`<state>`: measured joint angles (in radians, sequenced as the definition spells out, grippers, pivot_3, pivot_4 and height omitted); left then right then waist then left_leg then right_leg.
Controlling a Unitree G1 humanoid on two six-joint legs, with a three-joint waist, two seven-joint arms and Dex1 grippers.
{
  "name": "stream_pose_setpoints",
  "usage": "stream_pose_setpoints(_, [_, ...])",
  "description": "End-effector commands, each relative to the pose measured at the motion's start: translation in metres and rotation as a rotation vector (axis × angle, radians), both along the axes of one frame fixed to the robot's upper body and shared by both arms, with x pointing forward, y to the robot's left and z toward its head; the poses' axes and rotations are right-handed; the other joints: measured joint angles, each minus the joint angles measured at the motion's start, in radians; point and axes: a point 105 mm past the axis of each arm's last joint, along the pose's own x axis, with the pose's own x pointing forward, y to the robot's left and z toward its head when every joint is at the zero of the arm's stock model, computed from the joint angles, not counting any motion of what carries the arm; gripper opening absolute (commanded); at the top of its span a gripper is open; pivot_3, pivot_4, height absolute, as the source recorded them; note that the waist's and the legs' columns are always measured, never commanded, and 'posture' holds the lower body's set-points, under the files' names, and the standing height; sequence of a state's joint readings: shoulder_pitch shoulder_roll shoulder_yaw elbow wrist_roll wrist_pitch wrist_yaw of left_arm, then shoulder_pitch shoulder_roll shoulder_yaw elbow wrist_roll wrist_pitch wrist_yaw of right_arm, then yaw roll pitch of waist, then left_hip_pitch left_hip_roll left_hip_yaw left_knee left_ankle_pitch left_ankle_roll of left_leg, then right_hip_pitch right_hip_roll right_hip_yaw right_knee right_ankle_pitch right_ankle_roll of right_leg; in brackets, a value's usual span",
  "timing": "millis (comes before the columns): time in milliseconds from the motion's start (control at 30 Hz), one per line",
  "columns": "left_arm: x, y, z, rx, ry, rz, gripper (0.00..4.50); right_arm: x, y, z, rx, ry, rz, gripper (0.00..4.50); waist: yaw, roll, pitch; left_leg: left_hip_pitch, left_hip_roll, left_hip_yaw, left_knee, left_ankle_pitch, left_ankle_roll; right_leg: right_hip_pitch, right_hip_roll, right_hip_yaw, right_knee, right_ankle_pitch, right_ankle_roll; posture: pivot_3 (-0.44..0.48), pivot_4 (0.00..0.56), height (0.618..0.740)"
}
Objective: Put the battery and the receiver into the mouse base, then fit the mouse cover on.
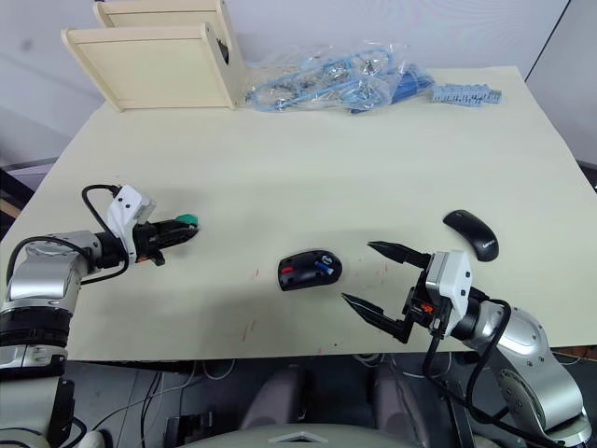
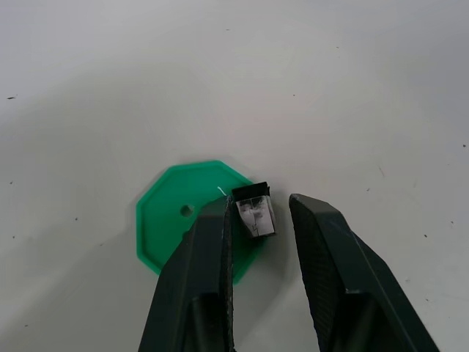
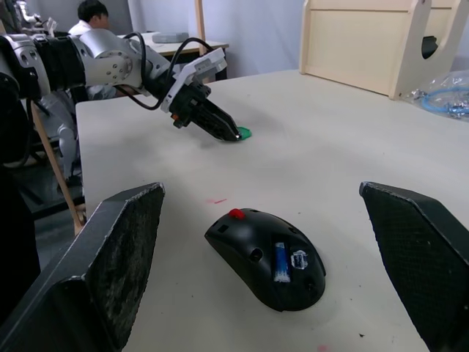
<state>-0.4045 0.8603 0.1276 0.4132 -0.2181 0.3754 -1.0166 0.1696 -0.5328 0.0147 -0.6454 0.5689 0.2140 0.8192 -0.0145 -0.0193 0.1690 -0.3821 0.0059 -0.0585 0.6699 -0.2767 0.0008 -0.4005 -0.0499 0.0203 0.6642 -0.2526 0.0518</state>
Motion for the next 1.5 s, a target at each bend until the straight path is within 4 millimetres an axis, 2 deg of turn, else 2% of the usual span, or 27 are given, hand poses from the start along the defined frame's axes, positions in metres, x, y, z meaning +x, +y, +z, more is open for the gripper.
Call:
stream_pose_setpoints(33, [-0.002, 0.002, 0.006, 0.022, -0.017, -0.004, 1.34, -0.006, 0.003, 0.010, 0.019, -0.037, 0.023, 4.50, 0.000, 0.000, 0.000, 0.000, 0.000, 0.000, 0.000, 0.000, 0.000, 0.000, 0.000, 0.000, 0.000, 0.000, 0.000, 0.000, 0.150, 0.740])
stream_pose_setpoints(133, [-0.002, 0.002, 0.006, 0.021, -0.016, -0.003, 1.34, -0.006, 0.003, 0.010, 0.020, -0.036, 0.023, 4.50, 0.000, 0.000, 0.000, 0.000, 0.000, 0.000, 0.000, 0.000, 0.000, 0.000, 0.000, 0.000, 0.000, 0.000, 0.000, 0.000, 0.150, 0.740])
stream_pose_setpoints(233, [-0.002, 0.003, 0.006, 0.023, -0.015, -0.001, 0.65, -0.005, 0.003, 0.010, 0.021, -0.035, 0.024, 4.50, 0.000, 0.000, 0.000, 0.000, 0.000, 0.000, 0.000, 0.000, 0.000, 0.000, 0.000, 0.000, 0.000, 0.000, 0.000, 0.000, 0.150, 0.740])
stream_pose_setpoints(267, [-0.002, 0.003, 0.006, 0.024, -0.015, -0.001, 0.18, -0.005, 0.003, 0.010, 0.021, -0.035, 0.023, 4.50, 0.000, 0.000, 0.000, 0.000, 0.000, 0.000, 0.000, 0.000, 0.000, 0.000, 0.000, 0.000, 0.000, 0.000, 0.000, 0.000, 0.150, 0.740])
stream_pose_setpoints(433, [-0.002, 0.003, 0.007, 0.025, -0.018, -0.001, 0.18, -0.005, 0.003, 0.010, 0.021, -0.035, 0.024, 4.50, 0.000, 0.000, 0.000, 0.000, 0.000, 0.000, 0.000, 0.000, 0.000, 0.000, 0.000, 0.000, 0.000, 0.000, 0.000, 0.000, 0.150, 0.740])
stream_pose_setpoints(767, [-0.009, -0.003, 0.044, -0.156, -0.039, -0.065, 0.18, -0.003, 0.003, 0.010, 0.021, -0.040, 0.025, 4.50, -0.001, 0.000, 0.000, -0.001, 0.000, 0.000, 0.000, 0.000, 0.000, 0.000, 0.000, -0.001, 0.000, 0.000, 0.000, 0.000, 0.150, 0.740])
stream_pose_setpoints(933, [-0.012, -0.005, 0.049, -0.164, -0.030, -0.082, 0.18, -0.002, 0.004, 0.010, 0.021, -0.042, 0.027, 4.50, 0.000, 0.000, 0.000, 0.000, 0.000, 0.000, 0.000, 0.000, 0.000, 0.000, 0.000, 0.000, 0.000, 0.000, 0.000, 0.000, 0.150, 0.740])
stream_pose_setpoints(1100, [-0.017, -0.018, 0.060, -0.186, -0.012, -0.150, 0.18, -0.002, 0.005, 0.014, 0.031, -0.043, 0.033, 4.50, 0.000, 0.000, 0.000, 0.000, 0.000, 0.000, 0.000, 0.000, 0.000, 0.000, 0.000, -0.001, 0.000, 0.000, 0.000, 0.000, 0.150, 0.740])
stream_pose_setpoints(1233, [-0.021, -0.036, 0.070, -0.167, -0.009, -0.245, 0.18, 0.001, 0.007, 0.019, 0.053, -0.025, 0.017, 4.50, 0.000, 0.000, 0.000, -0.001, 0.000, 0.000, 0.000, 0.000, 0.000, 0.000, 0.000, 0.000, 0.000, 0.000, 0.000, 0.000, 0.150, 0.740])
stream_pose_setpoints(1333, [-0.027, -0.056, 0.080, -0.136, -0.011, -0.359, 0.18, 0.010, 0.009, 0.016, 0.019, 0.055, -0.027, 4.50, -0.001, 0.000, 0.000, 0.000, 0.000, 0.000, 0.000, 0.000, 0.000, 0.000, 0.000, 0.000, 0.000, 0.000, 0.000, 0.000, 0.150, 0.740])
stream_pose_setpoints(1500, [-0.029, -0.079, 0.094, -0.102, -0.025, -0.488, 0.18, 0.014, 0.016, 0.031, 0.037, 0.076, -0.018, 4.50, 0.000, 0.000, 0.000, -0.001, 0.000, 0.000, 0.000, 0.000, 0.000, -0.001, 0.000, 0.000, 0.000, 0.000, 0.000, 0.000, 0.150, 0.740])
